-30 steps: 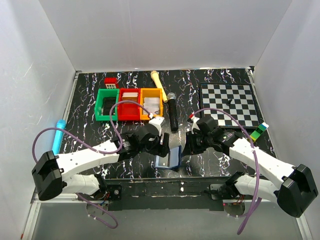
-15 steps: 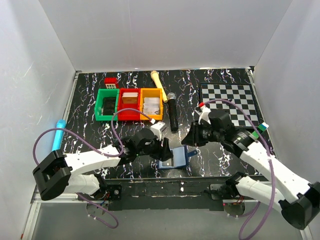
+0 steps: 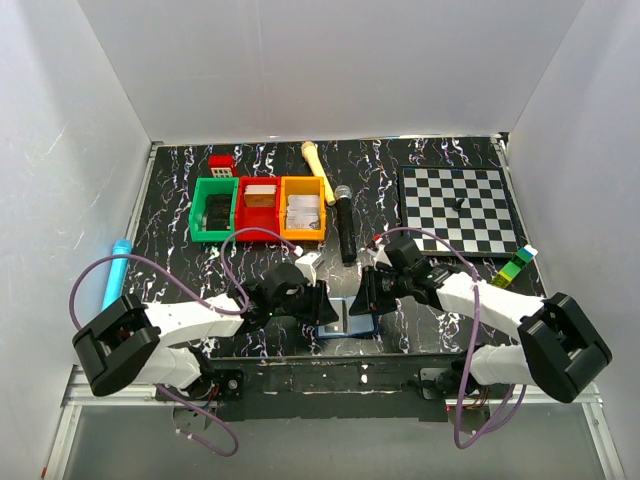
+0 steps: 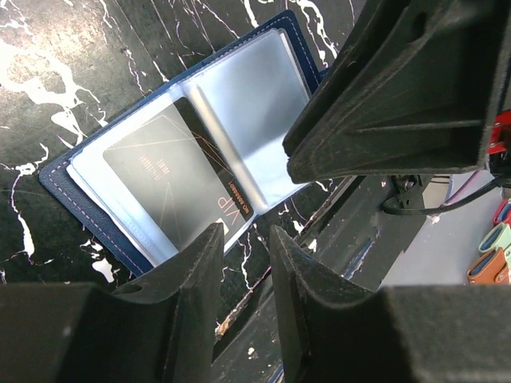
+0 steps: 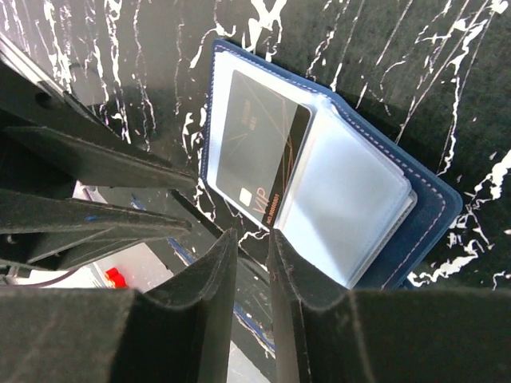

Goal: Take the credit cards out of the card holder
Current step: Remove the credit card from the card holder.

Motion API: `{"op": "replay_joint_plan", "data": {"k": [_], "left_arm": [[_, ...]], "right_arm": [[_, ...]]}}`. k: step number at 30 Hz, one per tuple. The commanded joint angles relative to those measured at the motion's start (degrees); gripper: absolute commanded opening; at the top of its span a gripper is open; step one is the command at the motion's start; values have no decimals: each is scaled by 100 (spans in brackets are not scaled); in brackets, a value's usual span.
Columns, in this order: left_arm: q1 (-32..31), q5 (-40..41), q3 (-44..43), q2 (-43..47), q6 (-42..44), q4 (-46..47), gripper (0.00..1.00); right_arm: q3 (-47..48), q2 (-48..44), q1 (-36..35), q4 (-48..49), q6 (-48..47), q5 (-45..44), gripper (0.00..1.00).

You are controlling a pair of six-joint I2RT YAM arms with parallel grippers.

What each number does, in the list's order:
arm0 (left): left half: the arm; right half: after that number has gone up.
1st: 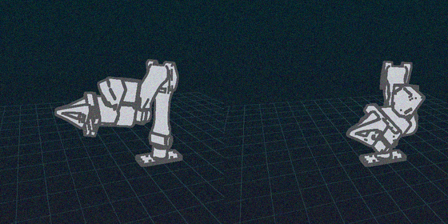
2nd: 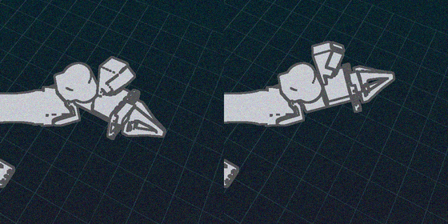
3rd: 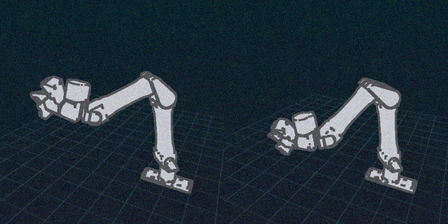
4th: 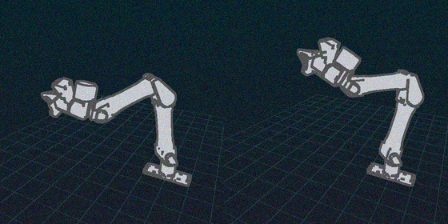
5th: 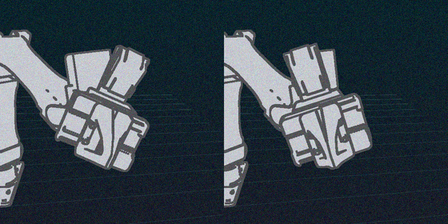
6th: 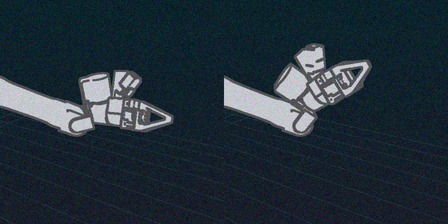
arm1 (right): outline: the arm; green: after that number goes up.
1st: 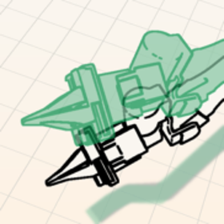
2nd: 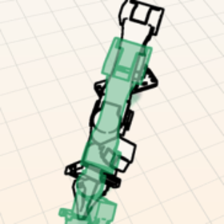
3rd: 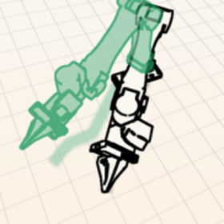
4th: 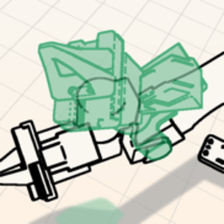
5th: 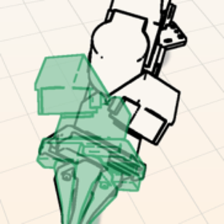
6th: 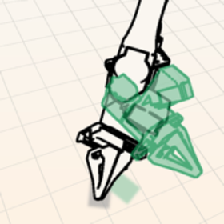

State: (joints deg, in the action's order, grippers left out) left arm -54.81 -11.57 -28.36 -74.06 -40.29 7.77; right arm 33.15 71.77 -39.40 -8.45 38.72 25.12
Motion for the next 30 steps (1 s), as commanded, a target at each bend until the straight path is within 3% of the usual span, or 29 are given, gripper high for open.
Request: {"op": "replay_joint_plan", "data": {"k": [1, 19, 30], "left_arm": [[31, 129, -29, -108, -128, 128, 28], [31, 612, 6, -724, -480, -302, 26], [31, 770, -56, 471, -313, -742, 34]], "right_arm": [[-141, 249, -15, 590, 74, 63, 29], [-634, 672, 2, 686, 136, -421, 29], [-230, -321, -7, -288, -13, -711, 35]]}}
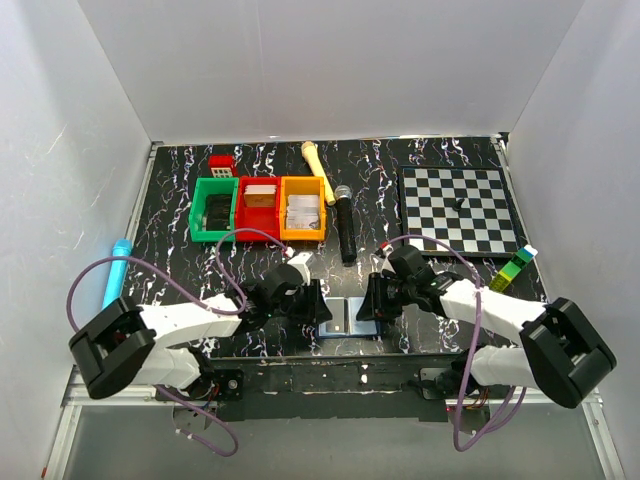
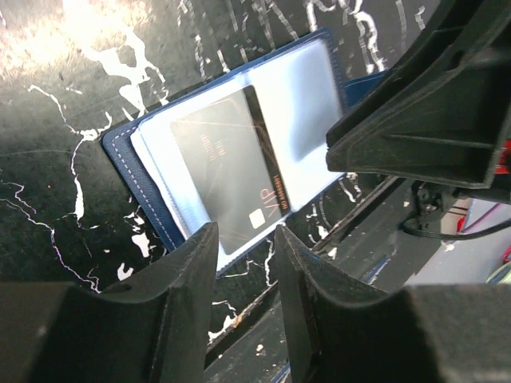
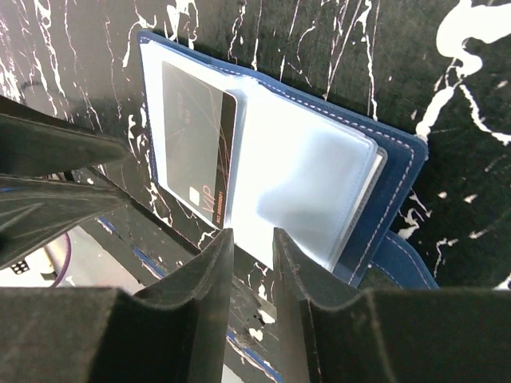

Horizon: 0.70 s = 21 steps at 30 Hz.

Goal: Take the credit cards out of the card holder
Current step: Remove the credit card from the card holder.

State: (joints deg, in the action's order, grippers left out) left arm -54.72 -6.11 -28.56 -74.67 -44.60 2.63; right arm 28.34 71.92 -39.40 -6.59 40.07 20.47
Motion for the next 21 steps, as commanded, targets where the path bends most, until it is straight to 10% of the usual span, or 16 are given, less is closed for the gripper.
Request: {"op": "replay_joint_plan", "data": {"k": [1, 21], "left_arm": [[31, 224, -45, 576, 127, -228, 35], [31, 233, -159, -311, 224, 79, 23]], "right_arm": [[269, -406, -7, -483, -149, -236, 35], [278, 516, -15, 1432, 598, 634, 56]]}}
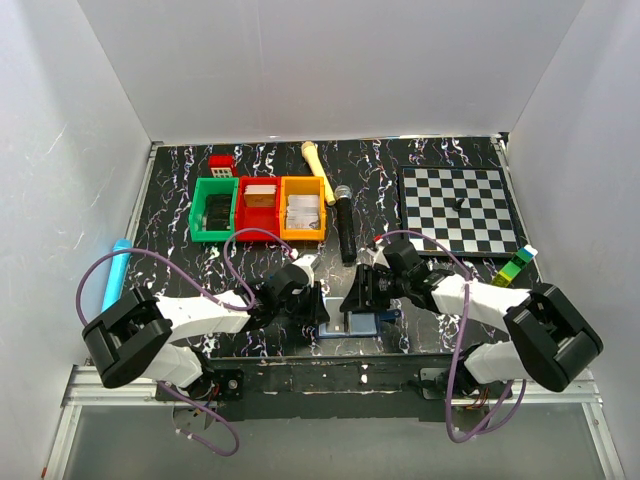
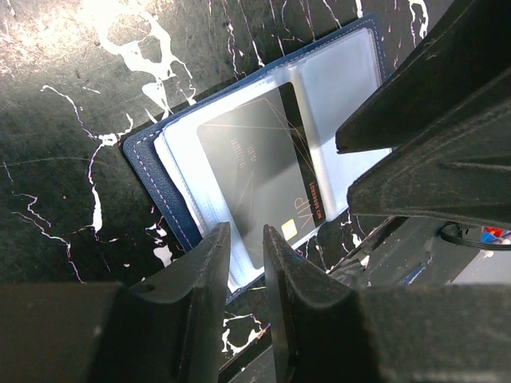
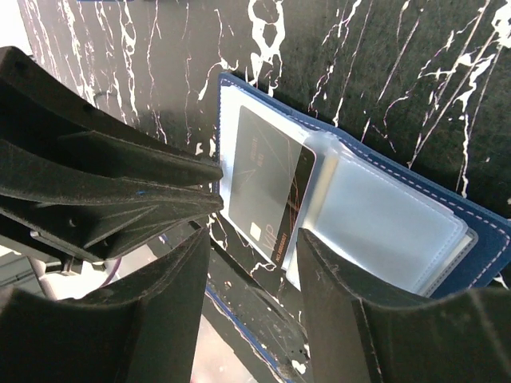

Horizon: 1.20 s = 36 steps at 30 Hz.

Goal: Take the credit cards out of the card holder
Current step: Remove the credit card from the card holder.

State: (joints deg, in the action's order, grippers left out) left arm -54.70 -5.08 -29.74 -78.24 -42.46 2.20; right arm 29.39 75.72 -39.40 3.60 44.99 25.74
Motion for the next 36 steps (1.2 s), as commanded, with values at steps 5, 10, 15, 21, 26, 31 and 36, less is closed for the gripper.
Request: {"op": "replay_joint_plan", "data": {"k": [5, 10, 15, 21, 26, 31, 36], "left_arm": [[21, 148, -6, 28, -8, 114, 22], [21, 130, 91, 19, -96, 193, 20], [29, 139, 108, 19, -122, 158, 19], [29, 174, 126, 19, -123, 123, 18], [29, 174, 161, -7, -158, 123, 16], [29, 200, 152, -43, -158, 97, 14], [29, 218, 152, -60, -149, 44, 12]], "right_arm": [[164, 302, -15, 458, 97, 37, 54], [94, 469, -24, 624, 141, 37, 52], [76, 601, -15, 748, 176, 72, 49], [15, 707, -15, 871, 212, 107, 48], [-82, 751, -15, 959, 229, 116, 47], [-205, 716, -7, 950, 247, 37, 47], [-275, 672, -7, 915, 203, 1, 47]]}}
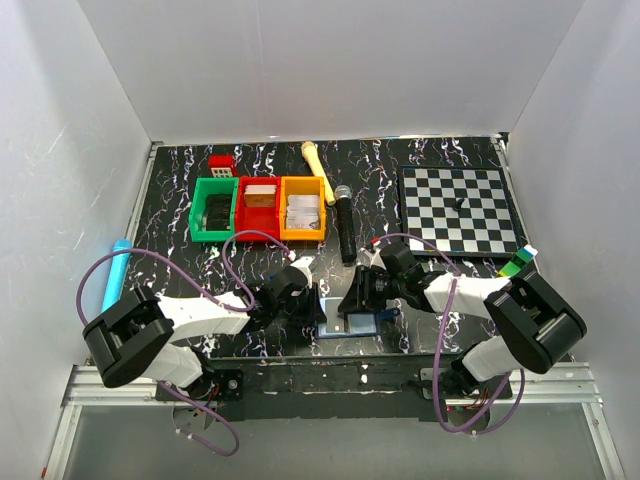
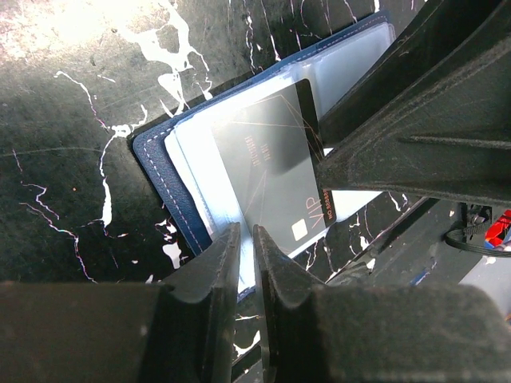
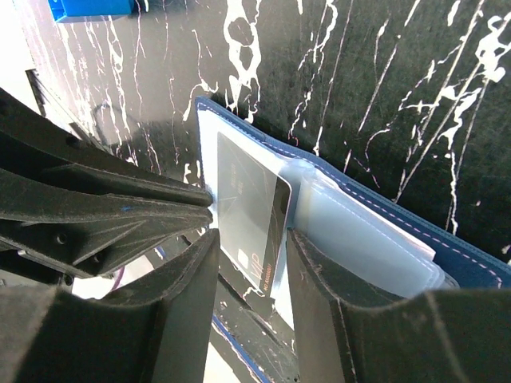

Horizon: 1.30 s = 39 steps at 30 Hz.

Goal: Take the credit cards out of the card holder
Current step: Remove the credit card from the card holder.

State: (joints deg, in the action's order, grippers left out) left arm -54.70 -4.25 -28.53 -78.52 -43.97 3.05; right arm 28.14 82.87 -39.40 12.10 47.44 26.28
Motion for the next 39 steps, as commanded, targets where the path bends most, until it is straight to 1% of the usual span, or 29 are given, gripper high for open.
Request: {"op": "replay_joint_plan", "data": {"k": [1, 6, 13, 21, 29, 39], "left_arm": [[21, 152, 32, -32, 2, -41, 12], [29, 153, 15, -84, -7, -50, 10], [29, 179, 6, -172, 2, -85, 6], [29, 214, 41, -199, -24, -129, 0], [20, 214, 93, -225, -77, -94, 0], [20, 179, 155, -199, -112, -50, 0]], "right_arm": [[-168, -26, -7, 134, -42, -18, 47], [-283, 36, -7, 600, 90, 254, 42], [-484, 45, 2, 1110, 248, 456, 42], [-775, 133, 107, 1743, 459, 615, 42], [-1179, 265, 266, 2859, 854, 808, 45], [-1259, 352, 275, 3439, 1074, 879, 44]]}}
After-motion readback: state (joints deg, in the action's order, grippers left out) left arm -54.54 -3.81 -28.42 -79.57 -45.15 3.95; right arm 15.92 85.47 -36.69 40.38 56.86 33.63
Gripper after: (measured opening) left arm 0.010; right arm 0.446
